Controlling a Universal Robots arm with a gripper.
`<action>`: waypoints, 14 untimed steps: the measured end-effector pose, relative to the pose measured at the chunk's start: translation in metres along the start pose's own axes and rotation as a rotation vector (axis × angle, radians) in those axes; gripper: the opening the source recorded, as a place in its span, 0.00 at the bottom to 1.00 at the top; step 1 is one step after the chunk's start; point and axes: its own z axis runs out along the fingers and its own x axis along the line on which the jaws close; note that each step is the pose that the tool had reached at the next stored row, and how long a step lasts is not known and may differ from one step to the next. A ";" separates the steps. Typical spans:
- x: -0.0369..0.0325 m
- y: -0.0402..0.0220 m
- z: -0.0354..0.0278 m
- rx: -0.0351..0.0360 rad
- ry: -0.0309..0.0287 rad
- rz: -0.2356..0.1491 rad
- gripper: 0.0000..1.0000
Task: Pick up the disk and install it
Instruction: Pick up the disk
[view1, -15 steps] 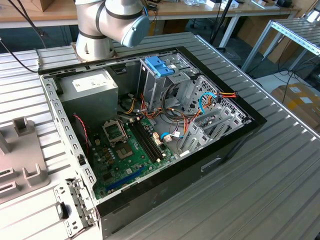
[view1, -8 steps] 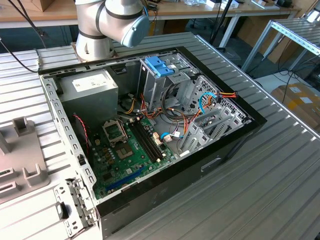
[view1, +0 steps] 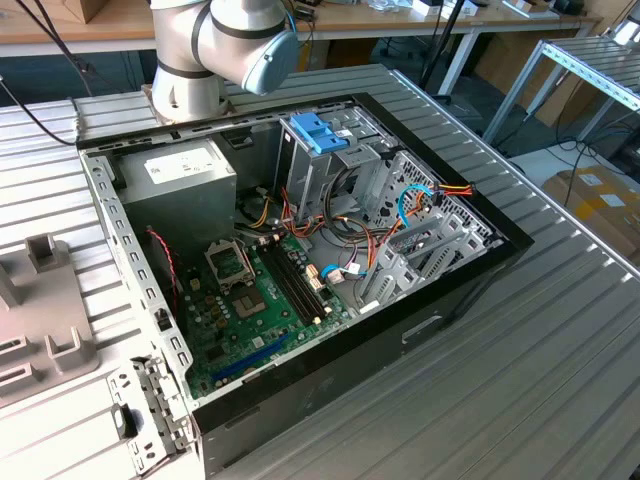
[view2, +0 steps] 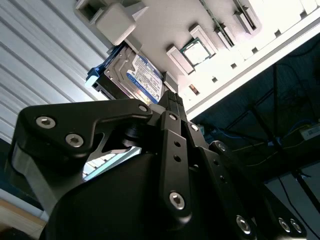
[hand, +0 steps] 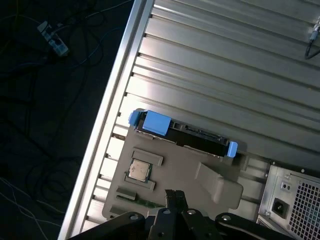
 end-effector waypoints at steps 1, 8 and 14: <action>0.0000 0.0000 0.0000 -0.0002 0.0001 -0.003 0.11; 0.0000 0.0000 0.0000 -0.0010 0.0017 -0.040 0.11; 0.0000 0.0000 0.0000 -0.0017 0.0029 -0.068 0.11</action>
